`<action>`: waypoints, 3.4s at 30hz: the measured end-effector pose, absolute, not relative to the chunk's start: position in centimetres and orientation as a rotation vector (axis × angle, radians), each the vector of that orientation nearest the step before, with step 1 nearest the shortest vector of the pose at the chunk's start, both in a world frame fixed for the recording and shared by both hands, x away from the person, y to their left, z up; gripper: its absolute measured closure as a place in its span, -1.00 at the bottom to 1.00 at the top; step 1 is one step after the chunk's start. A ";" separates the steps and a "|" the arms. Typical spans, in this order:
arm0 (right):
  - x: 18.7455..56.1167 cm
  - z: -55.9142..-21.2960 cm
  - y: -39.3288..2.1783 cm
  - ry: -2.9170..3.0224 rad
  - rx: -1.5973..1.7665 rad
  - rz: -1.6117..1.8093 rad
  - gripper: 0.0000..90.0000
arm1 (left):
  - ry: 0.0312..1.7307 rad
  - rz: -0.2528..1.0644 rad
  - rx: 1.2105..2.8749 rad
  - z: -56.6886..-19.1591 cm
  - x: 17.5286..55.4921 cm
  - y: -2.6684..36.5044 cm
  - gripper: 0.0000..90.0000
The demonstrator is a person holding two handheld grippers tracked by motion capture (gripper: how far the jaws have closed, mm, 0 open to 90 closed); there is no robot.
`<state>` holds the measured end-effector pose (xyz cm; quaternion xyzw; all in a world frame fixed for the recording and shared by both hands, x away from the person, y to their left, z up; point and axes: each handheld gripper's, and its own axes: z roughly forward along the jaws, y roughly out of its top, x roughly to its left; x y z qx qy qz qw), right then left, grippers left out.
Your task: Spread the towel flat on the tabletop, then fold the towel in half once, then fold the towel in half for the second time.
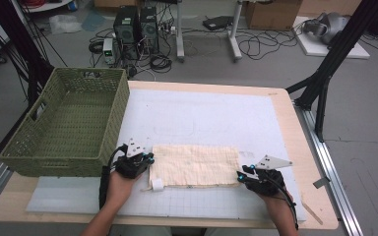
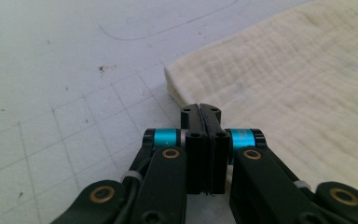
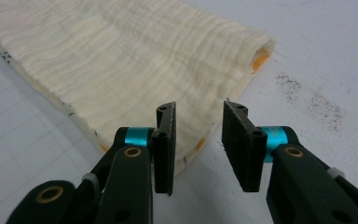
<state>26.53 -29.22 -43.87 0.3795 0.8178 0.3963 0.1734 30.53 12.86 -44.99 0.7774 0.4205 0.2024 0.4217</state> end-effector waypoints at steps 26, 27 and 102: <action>26.2 -42.4 -31.8 1.935 1.215 1.146 -0.73 | 0.900 0.450 1.642 -43.3 29.9 14.6 -0.55; 26.2 -42.4 -31.8 1.937 1.210 1.146 -0.73 | 0.899 0.450 1.646 -43.3 30.0 14.6 -0.55; 36.5 -43.7 -25.8 2.452 1.071 0.942 0.87 | 0.996 0.320 1.949 -44.7 36.7 12.6 0.91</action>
